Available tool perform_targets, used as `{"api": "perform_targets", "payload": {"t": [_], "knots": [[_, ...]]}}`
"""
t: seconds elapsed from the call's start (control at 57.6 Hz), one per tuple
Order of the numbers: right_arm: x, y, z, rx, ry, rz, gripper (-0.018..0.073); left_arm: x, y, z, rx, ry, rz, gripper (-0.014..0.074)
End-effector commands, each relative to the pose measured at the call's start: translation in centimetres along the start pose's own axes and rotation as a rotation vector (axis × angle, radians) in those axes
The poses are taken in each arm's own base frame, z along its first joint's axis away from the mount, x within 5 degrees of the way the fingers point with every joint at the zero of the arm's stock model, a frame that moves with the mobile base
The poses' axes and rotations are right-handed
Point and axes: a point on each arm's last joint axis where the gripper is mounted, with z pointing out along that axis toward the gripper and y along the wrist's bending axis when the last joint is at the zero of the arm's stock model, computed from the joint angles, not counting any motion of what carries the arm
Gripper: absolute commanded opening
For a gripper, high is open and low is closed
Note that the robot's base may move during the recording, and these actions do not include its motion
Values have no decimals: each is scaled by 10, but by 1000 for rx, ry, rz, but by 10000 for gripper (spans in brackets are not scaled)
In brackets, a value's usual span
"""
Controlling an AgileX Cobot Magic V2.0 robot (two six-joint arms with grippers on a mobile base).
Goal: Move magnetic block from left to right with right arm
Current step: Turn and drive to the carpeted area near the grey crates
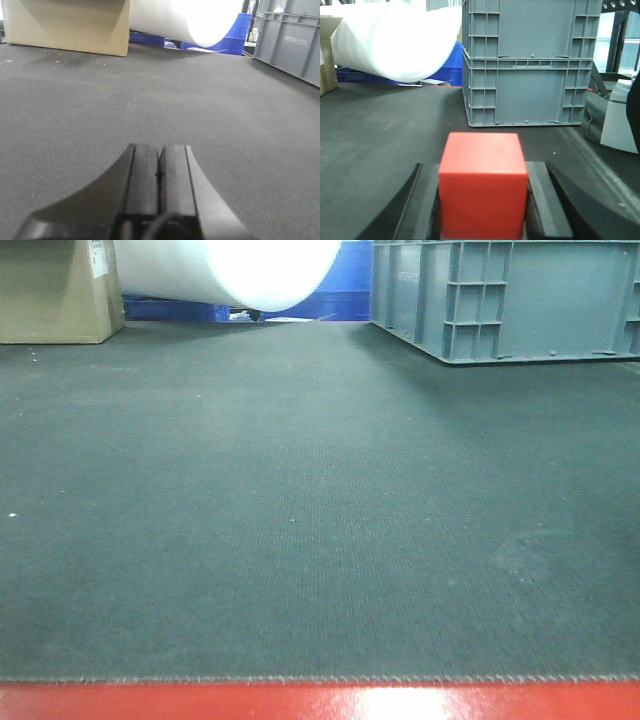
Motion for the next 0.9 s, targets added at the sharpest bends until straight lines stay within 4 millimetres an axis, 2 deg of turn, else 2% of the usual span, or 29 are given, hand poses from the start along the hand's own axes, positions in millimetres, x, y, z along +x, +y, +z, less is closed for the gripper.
{"api": "perform_targets", "payload": {"t": [0.0,0.885], "knots": [[-17,0,0,6,-109,-21,294,-6,0,-1,1,-92,-10,-117],[-17,0,0,6,-109,-21,294,-6,0,-1,1,-92,-10,-117]]}}
